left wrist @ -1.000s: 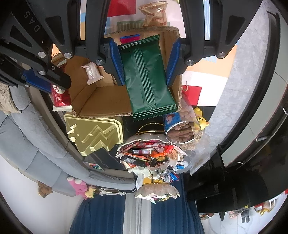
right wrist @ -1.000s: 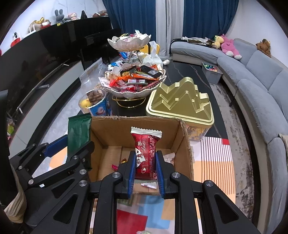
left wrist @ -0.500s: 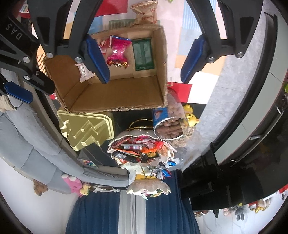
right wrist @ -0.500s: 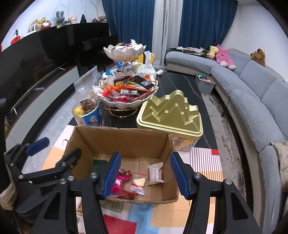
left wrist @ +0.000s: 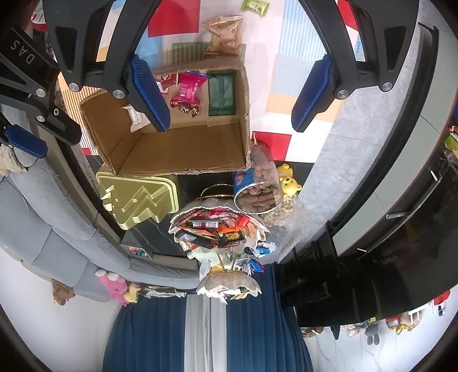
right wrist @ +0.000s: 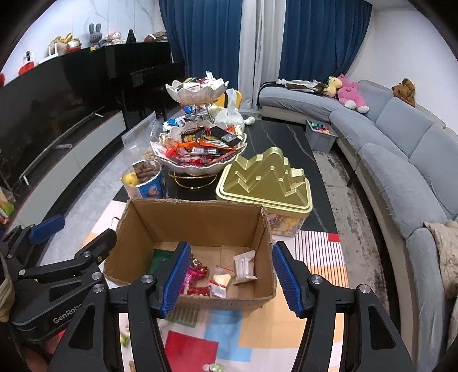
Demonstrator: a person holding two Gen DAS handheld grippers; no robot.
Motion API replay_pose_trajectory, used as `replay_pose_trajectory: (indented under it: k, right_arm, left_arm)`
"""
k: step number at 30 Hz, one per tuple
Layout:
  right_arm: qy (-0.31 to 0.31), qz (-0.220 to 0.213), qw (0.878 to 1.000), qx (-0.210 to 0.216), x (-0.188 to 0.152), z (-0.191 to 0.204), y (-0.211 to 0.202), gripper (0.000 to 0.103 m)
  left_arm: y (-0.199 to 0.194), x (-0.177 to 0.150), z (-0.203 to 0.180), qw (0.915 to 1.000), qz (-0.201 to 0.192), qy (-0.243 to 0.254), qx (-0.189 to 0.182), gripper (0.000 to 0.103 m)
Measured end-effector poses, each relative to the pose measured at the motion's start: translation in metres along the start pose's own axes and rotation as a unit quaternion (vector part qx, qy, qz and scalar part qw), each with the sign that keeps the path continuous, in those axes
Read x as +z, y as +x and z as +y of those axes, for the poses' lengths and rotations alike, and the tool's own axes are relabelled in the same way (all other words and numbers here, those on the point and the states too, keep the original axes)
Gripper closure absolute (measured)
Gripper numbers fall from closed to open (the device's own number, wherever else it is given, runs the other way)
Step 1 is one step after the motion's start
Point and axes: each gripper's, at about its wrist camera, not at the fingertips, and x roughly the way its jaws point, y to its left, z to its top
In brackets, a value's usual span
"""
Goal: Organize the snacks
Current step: 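Move both open tools back toward the remaining snacks on the mat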
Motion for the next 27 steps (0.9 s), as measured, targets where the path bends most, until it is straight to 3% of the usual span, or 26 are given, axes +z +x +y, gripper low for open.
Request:
replay_pose_trajectory:
  k: [11, 15, 27]
  right_arm:
    - [-0.004, -0.015, 1.0, 0.005, -0.008, 0.007, -0.028, 0.043]
    - [-0.003, -0.024, 1.0, 0.001, -0.012, 0.008, -0.036, 0.032]
    - [0.0, -0.032, 0.999, 0.0, -0.033, 0.009, -0.05, 0.032]
  left_arm:
    - [-0.031, -0.01, 0.01, 0.9999, -0.011, -0.007, 0.008, 0.016]
    - [-0.041, -0.016, 0.014, 0.9998, -0.015, -0.007, 0.012, 0.014]
    - [-0.055, -0.035, 0.018, 0.9996, -0.018, 0.004, 0.02, 0.014]
